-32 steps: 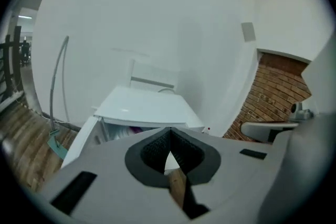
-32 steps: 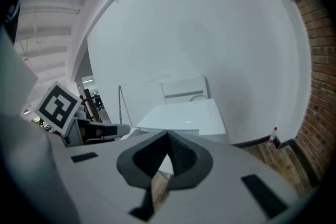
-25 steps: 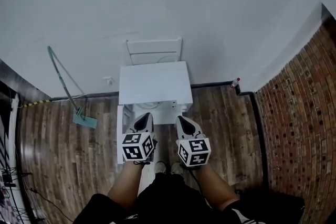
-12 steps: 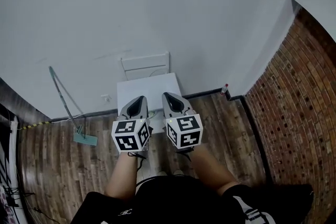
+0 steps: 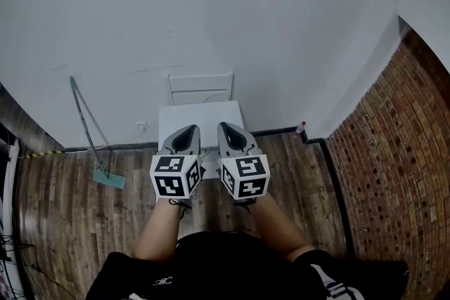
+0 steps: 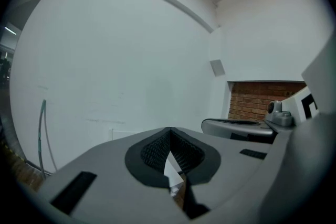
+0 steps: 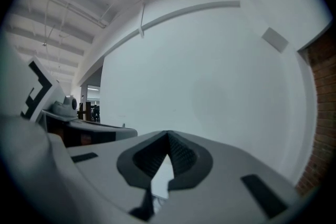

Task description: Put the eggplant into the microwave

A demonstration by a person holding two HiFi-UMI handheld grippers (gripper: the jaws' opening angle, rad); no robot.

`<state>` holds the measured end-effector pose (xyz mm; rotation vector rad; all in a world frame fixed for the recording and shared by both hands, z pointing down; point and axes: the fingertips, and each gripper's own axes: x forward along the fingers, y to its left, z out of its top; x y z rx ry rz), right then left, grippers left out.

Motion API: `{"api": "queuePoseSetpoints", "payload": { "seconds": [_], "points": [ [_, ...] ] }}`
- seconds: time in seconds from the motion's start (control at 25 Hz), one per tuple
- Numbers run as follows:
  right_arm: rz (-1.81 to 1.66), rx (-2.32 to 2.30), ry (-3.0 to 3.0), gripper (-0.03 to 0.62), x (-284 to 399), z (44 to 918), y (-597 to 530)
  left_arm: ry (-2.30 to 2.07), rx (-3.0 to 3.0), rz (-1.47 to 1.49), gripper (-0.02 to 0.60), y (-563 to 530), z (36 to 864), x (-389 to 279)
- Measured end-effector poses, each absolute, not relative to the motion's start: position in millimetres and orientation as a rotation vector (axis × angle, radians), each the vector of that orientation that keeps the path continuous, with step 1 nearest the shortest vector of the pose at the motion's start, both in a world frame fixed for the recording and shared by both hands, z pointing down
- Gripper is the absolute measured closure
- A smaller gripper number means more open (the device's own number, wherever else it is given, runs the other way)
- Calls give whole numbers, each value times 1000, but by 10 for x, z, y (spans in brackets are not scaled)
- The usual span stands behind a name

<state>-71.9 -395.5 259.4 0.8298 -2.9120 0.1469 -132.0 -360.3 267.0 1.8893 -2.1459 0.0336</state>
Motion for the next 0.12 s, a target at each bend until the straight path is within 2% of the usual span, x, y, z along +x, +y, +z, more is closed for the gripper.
{"api": "queuePoseSetpoints", "payload": {
  "seconds": [0.12],
  "points": [
    [111, 828, -2905, 585, -733, 2621, -3932, -2142, 1879, 35, 583, -3583, 2717, -1343]
  ]
}}
